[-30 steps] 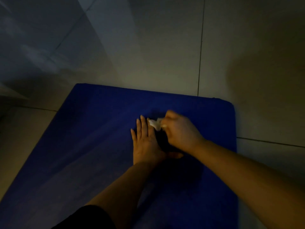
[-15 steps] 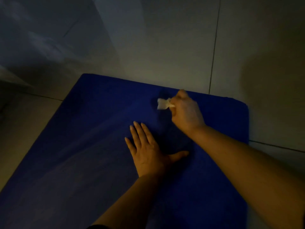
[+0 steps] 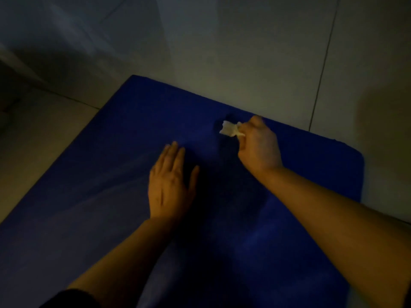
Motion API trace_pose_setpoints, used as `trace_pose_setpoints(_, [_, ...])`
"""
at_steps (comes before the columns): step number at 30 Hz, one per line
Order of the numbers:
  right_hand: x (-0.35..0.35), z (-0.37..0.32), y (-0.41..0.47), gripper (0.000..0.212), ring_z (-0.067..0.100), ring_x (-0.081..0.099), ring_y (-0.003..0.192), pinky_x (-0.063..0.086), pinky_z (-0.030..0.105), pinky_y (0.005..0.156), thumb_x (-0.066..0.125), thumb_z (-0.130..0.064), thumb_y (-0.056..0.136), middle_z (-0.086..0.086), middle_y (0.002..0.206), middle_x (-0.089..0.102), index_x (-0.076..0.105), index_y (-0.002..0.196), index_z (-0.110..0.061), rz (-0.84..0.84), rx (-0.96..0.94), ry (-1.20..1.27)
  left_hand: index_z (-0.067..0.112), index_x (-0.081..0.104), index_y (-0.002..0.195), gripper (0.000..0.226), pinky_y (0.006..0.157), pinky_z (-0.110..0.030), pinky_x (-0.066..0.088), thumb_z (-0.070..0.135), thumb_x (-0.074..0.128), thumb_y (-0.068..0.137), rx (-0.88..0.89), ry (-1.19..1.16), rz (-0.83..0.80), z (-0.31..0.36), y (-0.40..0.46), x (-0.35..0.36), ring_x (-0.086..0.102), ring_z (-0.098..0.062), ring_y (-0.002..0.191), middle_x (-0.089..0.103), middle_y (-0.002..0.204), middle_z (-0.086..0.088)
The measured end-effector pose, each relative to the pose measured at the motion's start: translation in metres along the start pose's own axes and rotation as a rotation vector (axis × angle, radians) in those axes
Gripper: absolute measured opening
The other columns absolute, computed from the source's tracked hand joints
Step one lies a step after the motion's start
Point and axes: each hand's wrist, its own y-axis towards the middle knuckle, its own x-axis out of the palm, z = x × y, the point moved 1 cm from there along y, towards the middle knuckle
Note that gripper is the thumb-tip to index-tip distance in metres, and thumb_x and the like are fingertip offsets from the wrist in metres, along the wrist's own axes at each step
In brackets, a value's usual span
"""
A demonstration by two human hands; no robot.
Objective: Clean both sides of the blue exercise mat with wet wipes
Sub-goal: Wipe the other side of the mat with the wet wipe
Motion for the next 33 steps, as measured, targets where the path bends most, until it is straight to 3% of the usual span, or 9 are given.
trace_pose_setpoints(3, [0.008, -0.038, -0.038, 0.005, 0.026, 0.052, 0.061, 0.035, 0.026, 0.052, 0.057, -0.003, 0.085, 0.011, 0.087, 0.053, 0.061, 0.082, -0.003, -0.086, -0.23, 0.11, 0.016, 0.013, 0.154, 0.067, 0.118, -0.032, -0.002, 0.048, 0.034, 0.099, -0.075, 0.064, -0.081, -0.022, 0.021, -0.001, -0.008, -0.014, 0.148, -0.001, 0.162, 0.0])
trace_pose_setpoints(6, [0.015, -0.049, -0.034, 0.006, 0.023, 0.051, 0.058, 0.032, 0.023, 0.051, 0.061, 0.001, 0.081, 0.01, 0.082, 0.054, 0.06, 0.076, -0.003, -0.15, -0.333, 0.174, 0.018, -0.001, 0.155, 0.07, 0.12, -0.034, -0.01, 0.055, 0.019, 0.099, -0.1, 0.148, -0.129, -0.032, 0.024, 0.006, -0.017, -0.014, 0.147, -0.012, 0.161, 0.0])
trace_pose_setpoints(12, [0.025, -0.039, 0.037, 0.01, 0.027, 0.05, 0.066, 0.048, 0.038, 0.059, 0.052, 0.001, 0.087, 0.016, 0.096, 0.053, 0.059, 0.081, -0.002, 0.013, -0.06, 0.043, 0.02, -0.002, 0.154, 0.072, 0.121, -0.037, -0.007, 0.059, 0.006, 0.094, -0.114, 0.128, -0.086, -0.035, 0.019, 0.011, -0.014, -0.013, 0.147, -0.009, 0.162, 0.001])
trace_pose_setpoints(15, [0.03, -0.06, 0.002, 0.016, 0.026, 0.049, 0.057, 0.038, 0.028, 0.05, 0.049, -0.009, 0.09, 0.014, 0.085, 0.054, 0.06, 0.081, -0.003, 0.014, -0.22, 0.094, 0.018, -0.003, 0.154, 0.075, 0.121, -0.037, -0.007, 0.059, 0.0, 0.091, -0.113, 0.129, -0.084, -0.033, 0.018, 0.013, -0.015, -0.013, 0.147, -0.01, 0.162, 0.0])
trace_pose_setpoints(19, [0.028, -0.067, -0.008, 0.023, 0.023, 0.049, 0.055, 0.044, 0.035, 0.044, 0.046, -0.016, 0.091, 0.01, 0.079, 0.052, 0.06, 0.076, -0.005, -0.174, -0.407, 0.195, 0.015, -0.003, 0.154, 0.075, 0.121, -0.037, -0.007, 0.059, 0.002, 0.093, -0.117, 0.122, -0.086, -0.032, 0.018, 0.012, -0.014, -0.013, 0.147, -0.009, 0.161, -0.001])
trace_pose_setpoints(23, [0.028, -0.048, 0.056, 0.014, 0.023, 0.047, 0.064, 0.045, 0.036, 0.057, 0.051, -0.003, 0.089, 0.016, 0.092, 0.053, 0.06, 0.079, -0.001, -0.056, -0.12, 0.11, 0.013, 0.0, 0.154, 0.075, 0.121, -0.036, -0.006, 0.058, 0.01, 0.095, -0.128, 0.106, -0.06, -0.033, 0.019, 0.013, -0.009, -0.014, 0.148, -0.003, 0.162, -0.002])
trace_pose_setpoints(25, [0.032, -0.056, 0.058, 0.014, 0.02, 0.043, 0.062, 0.045, 0.035, 0.054, 0.051, -0.002, 0.089, 0.017, 0.092, 0.053, 0.06, 0.079, 0.0, 0.011, -0.067, 0.122, 0.011, 0.001, 0.154, 0.078, 0.12, -0.036, -0.004, 0.06, 0.014, 0.095, -0.142, 0.096, -0.048, -0.034, 0.019, 0.013, -0.008, -0.016, 0.149, -0.003, 0.162, -0.005])
trace_pose_setpoints(30, [0.046, -0.093, 0.003, 0.016, 0.014, 0.041, 0.055, 0.034, 0.024, 0.046, 0.052, -0.007, 0.085, 0.008, 0.077, 0.052, 0.057, 0.07, -0.004, -0.172, -0.399, 0.239, -0.001, 0.004, 0.152, 0.093, 0.12, -0.043, 0.001, 0.066, 0.022, 0.091, -0.251, 0.115, -0.025, -0.036, 0.018, 0.013, -0.006, -0.027, 0.149, -0.002, 0.16, -0.019])
trace_pose_setpoints(33, [0.048, -0.085, 0.039, 0.015, 0.025, 0.05, 0.057, 0.042, 0.031, 0.046, 0.05, -0.007, 0.084, 0.014, 0.084, 0.054, 0.057, 0.071, -0.003, -0.165, -0.366, 0.223, -0.002, 0.003, 0.151, 0.096, 0.12, -0.044, -0.001, 0.069, 0.024, 0.089, -0.267, 0.123, -0.045, -0.035, 0.019, 0.014, -0.006, -0.028, 0.149, -0.003, 0.16, -0.02])
